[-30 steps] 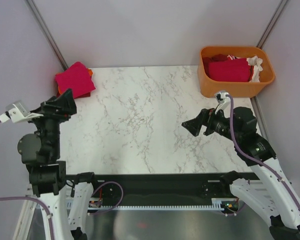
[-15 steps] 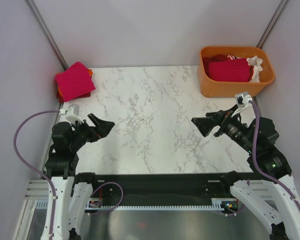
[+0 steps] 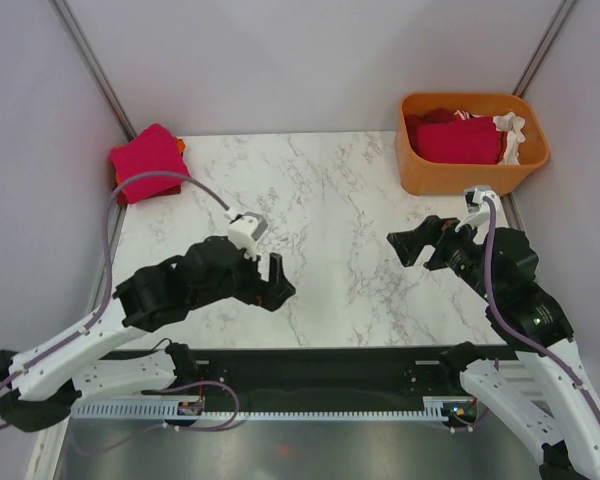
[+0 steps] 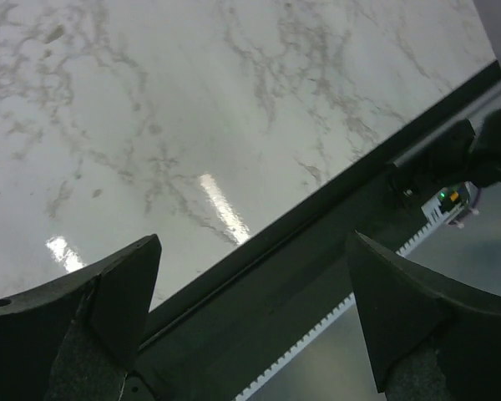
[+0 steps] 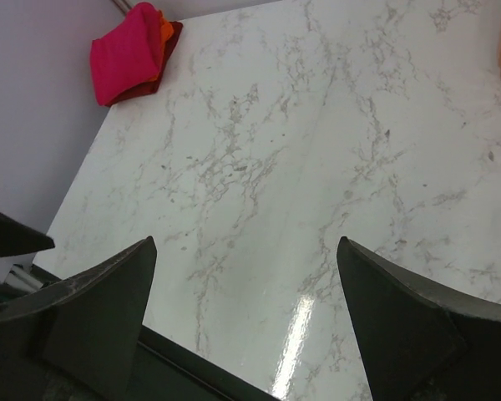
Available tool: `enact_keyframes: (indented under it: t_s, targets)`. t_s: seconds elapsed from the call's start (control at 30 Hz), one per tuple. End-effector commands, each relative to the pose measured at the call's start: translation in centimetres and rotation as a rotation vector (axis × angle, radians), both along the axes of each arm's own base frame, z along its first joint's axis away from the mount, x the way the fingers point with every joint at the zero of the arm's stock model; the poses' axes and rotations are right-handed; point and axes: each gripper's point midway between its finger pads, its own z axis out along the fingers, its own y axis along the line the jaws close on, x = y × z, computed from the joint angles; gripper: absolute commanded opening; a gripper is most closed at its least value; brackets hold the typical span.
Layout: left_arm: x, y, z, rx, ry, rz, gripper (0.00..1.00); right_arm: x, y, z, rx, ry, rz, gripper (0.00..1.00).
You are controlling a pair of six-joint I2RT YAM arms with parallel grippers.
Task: Fold and stack the t-shirts
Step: Neatly place the folded tshirt to the corner
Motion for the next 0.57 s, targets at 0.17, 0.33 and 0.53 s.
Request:
enact_keyframes:
  t_s: [0.17, 0.33, 0.53]
  targets:
    - [-0.8, -2.5, 1.4, 0.068, -0.078, -0.072, 1.00, 0.1, -2.3, 1.2, -0.092, -0.040, -0.085, 0.98]
    - [3.5, 15.1, 1.9, 0.343, -0.350, 0.735, 1.00, 0.4, -2.3, 0.8, -0.097, -0.048, -0.093, 0.98]
    - [3.0, 15.6, 1.3, 0.338, -0.341, 0.712, 1.00, 1.1, -2.0, 0.6, -0.103, -0.046, -0.092, 0.98]
